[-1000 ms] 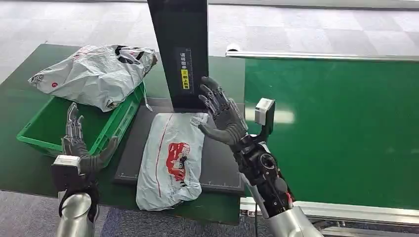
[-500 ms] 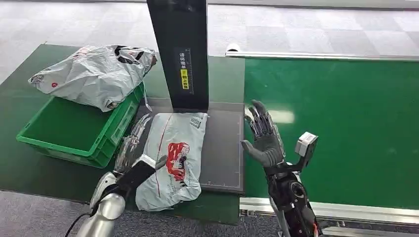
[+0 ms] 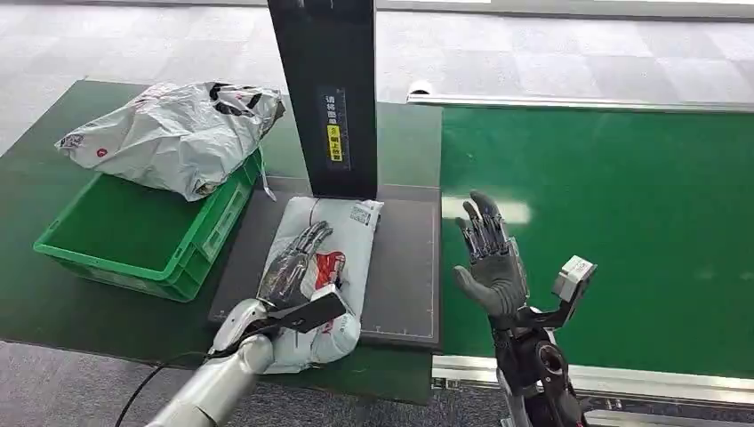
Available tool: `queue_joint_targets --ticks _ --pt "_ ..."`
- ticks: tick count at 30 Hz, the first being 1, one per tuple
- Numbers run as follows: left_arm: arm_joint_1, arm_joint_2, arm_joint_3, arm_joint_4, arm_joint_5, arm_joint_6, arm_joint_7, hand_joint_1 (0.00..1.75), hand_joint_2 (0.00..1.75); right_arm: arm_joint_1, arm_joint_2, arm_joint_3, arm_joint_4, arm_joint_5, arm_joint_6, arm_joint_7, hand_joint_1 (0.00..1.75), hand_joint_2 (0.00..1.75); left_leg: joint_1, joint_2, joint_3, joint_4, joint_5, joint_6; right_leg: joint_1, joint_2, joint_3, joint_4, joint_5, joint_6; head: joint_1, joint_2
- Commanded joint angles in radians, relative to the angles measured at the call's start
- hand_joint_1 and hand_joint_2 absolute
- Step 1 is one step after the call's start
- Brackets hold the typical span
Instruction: Moved the parcel from conveyor to table for the left to box.
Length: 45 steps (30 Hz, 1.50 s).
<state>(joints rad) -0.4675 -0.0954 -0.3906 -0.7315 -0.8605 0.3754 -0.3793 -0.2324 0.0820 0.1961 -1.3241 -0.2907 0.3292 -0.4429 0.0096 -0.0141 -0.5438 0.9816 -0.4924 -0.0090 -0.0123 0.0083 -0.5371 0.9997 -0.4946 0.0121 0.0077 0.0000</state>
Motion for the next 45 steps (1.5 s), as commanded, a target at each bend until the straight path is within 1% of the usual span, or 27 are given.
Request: queue_joint_targets --ticks 1,6,7,9,11,14,15,16,21,22,24,25,26,27,28,29,30,31,32,33,34,35,36,37,38,41,45 --pt "-0.15 -0.032 -0.072 0.327 -0.027 0.028 0.013 1.75 1.75 -0.008 -0.007 -0.029 0.007 -0.002 -0.013 0.02 0.0 1.75 0.0 -0.002 0.0 0.0 0.002 0.0 0.0 -0.003 0.001 0.0 0.001 0.0 0.0 0.0" --pt "-0.13 -0.033 -0.003 0.232 0.05 0.083 -0.083 1.75 1.75 0.005 -0.01 -0.035 0.014 0.0 -0.021 0.019 0.0 1.75 0.0 -0.002 0.001 -0.001 0.006 0.001 0.0 -0.003 0.002 -0.002 0.004 -0.001 0.0 0.0" --pt "-0.137 -0.03 -0.004 0.229 0.049 0.078 -0.082 1.75 1.75 0.007 -0.01 -0.036 0.014 0.0 -0.021 0.019 0.0 1.75 0.0 -0.002 0.002 -0.001 0.006 0.001 0.0 -0.003 0.003 -0.001 0.004 -0.001 0.0 0.0" --pt "-0.111 -0.017 0.014 0.137 0.073 0.101 -0.102 1.75 1.75 0.011 -0.009 -0.038 0.01 -0.001 -0.026 0.019 0.0 1.75 0.0 -0.001 0.001 -0.001 0.007 0.0 0.0 -0.003 0.002 -0.001 0.005 -0.001 0.0 0.0" --pt "-0.072 0.01 0.035 -0.025 0.103 0.132 -0.128 1.75 1.75 0.015 -0.009 -0.039 0.009 -0.002 -0.033 0.02 0.0 1.75 0.0 0.0 0.0 -0.001 0.007 0.0 0.0 -0.002 0.0 -0.001 0.006 -0.001 0.0 0.0" --pt "-0.031 0.052 0.04 -0.207 0.109 0.098 -0.09 1.75 1.75 0.018 -0.008 -0.043 0.016 -0.001 -0.042 0.02 0.0 1.75 0.001 0.001 -0.001 0.0 0.006 0.0 0.001 -0.001 0.0 -0.001 0.006 -0.002 0.0 0.0" --pt "-0.015 0.065 0.053 -0.277 0.114 0.139 -0.102 1.75 1.75 0.025 -0.007 -0.046 0.017 0.01 -0.056 0.024 0.0 1.75 0.0 0.001 0.0 0.0 0.006 0.0 0.001 -0.001 0.0 0.0 0.005 -0.002 0.0 0.0" --pt "-0.011 0.076 0.056 -0.308 0.115 0.133 -0.097 1.75 1.75 0.029 -0.007 -0.048 0.019 0.01 -0.057 0.024 0.0 1.75 0.001 0.001 -0.002 0.0 0.006 0.0 0.001 -0.001 -0.002 0.0 0.005 -0.002 0.0 0.0" --pt "0.051 0.132 0.144 -0.593 0.197 0.223 -0.13 1.73 1.75 0.061 -0.017 -0.064 0.026 0.05 -0.112 0.006 0.0 1.75 0.001 0.001 -0.008 0.001 0.005 0.0 0.002 -0.001 -0.008 0.0 0.005 -0.002 0.0 0.0" --pt "0.068 0.146 0.17 -0.641 0.215 0.236 -0.135 1.75 1.75 0.076 -0.023 -0.067 0.021 0.051 -0.115 0.003 0.0 1.75 0.001 0.003 -0.009 0.001 0.005 0.0 0.002 0.0 -0.009 0.0 0.005 -0.002 0.0 0.0" --pt "0.091 0.161 0.212 -0.697 0.235 0.248 -0.143 1.62 1.75 0.102 -0.03 -0.072 0.012 0.051 -0.116 -0.009 0.0 1.75 0.001 0.002 -0.009 0.0 0.005 0.0 0.002 0.0 -0.009 -0.001 0.005 -0.002 0.0 0.0" --pt "0.097 0.167 0.24 -0.717 0.256 0.262 -0.148 1.61 1.75 0.116 -0.033 -0.076 0.002 0.051 -0.117 -0.013 0.0 1.75 0.001 0.002 -0.009 -0.001 0.005 0.0 0.002 0.001 -0.01 -0.001 0.005 -0.002 0.0 0.0" --pt "0.099 0.174 0.248 -0.723 0.265 0.254 -0.151 1.68 1.75 0.122 -0.034 -0.077 -0.003 0.051 -0.117 -0.015 0.0 1.75 0.001 0.002 -0.01 0.0 0.005 0.0 0.002 0.0 -0.01 0.0 0.005 -0.002 0.0 0.0" --pt "0.093 0.173 0.29 -0.725 0.248 0.301 -0.15 1.73 1.75 0.133 -0.033 -0.081 -0.01 0.051 -0.117 -0.015 0.0 1.75 0.002 0.003 -0.01 0.0 0.005 0.0 0.002 0.001 -0.011 -0.001 0.005 -0.002 0.0 0.0" --pt "0.083 0.138 0.379 -0.714 0.162 0.323 -0.141 1.73 1.75 0.14 -0.03 -0.083 -0.021 0.051 -0.118 -0.014 0.0 1.75 0.001 0.004 -0.01 0.0 0.005 0.0 0.002 0.001 -0.011 0.0 0.005 -0.002 0.0 0.0" --pt "0.07 0.149 0.385 -0.692 0.175 0.323 -0.15 1.68 1.75 0.145 -0.029 -0.083 -0.028 0.051 -0.118 -0.013 0.0 1.75 0.001 0.003 -0.012 0.0 0.005 0.0 0.001 0.0 -0.013 0.001 0.005 -0.002 0.0 0.0" --pt "0.044 0.128 0.458 -0.66 0.142 0.323 -0.131 1.64 1.75 0.147 -0.027 -0.083 -0.03 0.051 -0.119 -0.013 0.0 1.75 0.001 0.004 -0.012 0.0 0.006 0.0 0.002 0.0 -0.013 0.001 0.005 -0.002 0.0 0.0" --pt "0.012 0.13 0.483 -0.61 0.126 0.323 -0.118 1.66 1.75 0.146 -0.023 -0.082 -0.029 0.05 -0.12 -0.013 0.0 1.75 0.001 0.003 -0.013 0.0 0.006 0.0 0.002 0.0 -0.014 0.001 0.005 -0.002 0.0 0.0" --pt "-0.01 0.134 0.494 -0.574 0.14 0.323 -0.141 1.69 1.75 0.145 -0.022 -0.08 -0.028 0.049 -0.12 -0.013 0.0 1.75 0.001 0.003 -0.013 0.0 0.006 0.0 0.001 0.0 -0.014 0.001 0.005 -0.002 0.0 0.0" --pt "-0.052 0.114 0.561 -0.516 0.07 0.323 -0.132 1.69 1.75 0.142 -0.021 -0.074 -0.025 0.05 -0.12 -0.013 0.0 1.75 0.001 0.003 -0.013 0.0 0.006 0.0 0.002 -0.001 -0.014 0.001 0.005 -0.002 0.001 0.0" --pt "-0.094 0.125 0.592 -0.447 0.012 0.323 -0.118 1.73 1.75 0.137 -0.023 -0.066 -0.021 0.052 -0.118 -0.013 0.0 1.75 0.001 0.002 -0.014 0.001 0.006 0.0 0.002 -0.001 -0.014 0.001 0.005 -0.002 0.0 0.0" --pt "-0.135 0.124 0.629 -0.388 -0.013 0.323 -0.138 1.73 1.75 0.131 -0.024 -0.059 -0.018 0.052 -0.118 -0.013 0.0 1.75 0.001 0.003 -0.014 0.001 0.007 0.0 0.002 -0.001 -0.014 0.001 0.006 -0.003 0.0 0.0" --pt "-0.171 0.143 0.633 -0.32 -0.017 0.323 -0.129 1.71 1.75 0.126 -0.026 -0.054 -0.017 0.051 -0.117 -0.013 0.0 1.75 0.002 0.003 -0.014 0.001 0.007 -0.001 0.002 -0.002 -0.015 0.001 0.006 -0.003 0.0 0.0" --pt "-0.208 0.16 0.651 -0.262 -0.083 0.323 -0.096 1.75 1.75 0.12 -0.029 -0.047 -0.017 0.051 -0.117 -0.014 0.0 1.75 0.001 0.002 -0.013 0.001 0.007 -0.001 0.002 -0.002 -0.014 0.001 0.005 -0.003 0.0 0.0" --pt "-0.238 0.169 0.665 -0.211 -0.089 0.323 -0.108 1.75 1.75 0.117 -0.031 -0.043 -0.019 0.051 -0.117 -0.015 0.0 1.75 0.001 0.001 -0.013 0.0 0.008 -0.001 0.001 -0.002 -0.014 0.001 0.005 -0.003 0.001 0.0" --pt "-0.326 0.213 0.698 -0.065 -0.205 0.323 -0.04 1.75 1.75 0.107 -0.028 -0.04 -0.019 0.048 -0.119 -0.007 0.0 1.75 0.001 0.003 -0.013 0.0 0.008 -0.001 0.002 0.0 -0.014 0.001 0.006 -0.004 0.0 0.0" --pt "-0.39 0.25 0.715 0.039 -0.387 0.323 0.068 1.75 1.75 0.093 -0.022 -0.037 -0.014 0.048 -0.12 0.002 0.0 1.75 0.001 0.004 -0.013 0.001 0.008 -0.001 0.002 0.0 -0.014 0.002 0.006 -0.004 0.0 0.0"
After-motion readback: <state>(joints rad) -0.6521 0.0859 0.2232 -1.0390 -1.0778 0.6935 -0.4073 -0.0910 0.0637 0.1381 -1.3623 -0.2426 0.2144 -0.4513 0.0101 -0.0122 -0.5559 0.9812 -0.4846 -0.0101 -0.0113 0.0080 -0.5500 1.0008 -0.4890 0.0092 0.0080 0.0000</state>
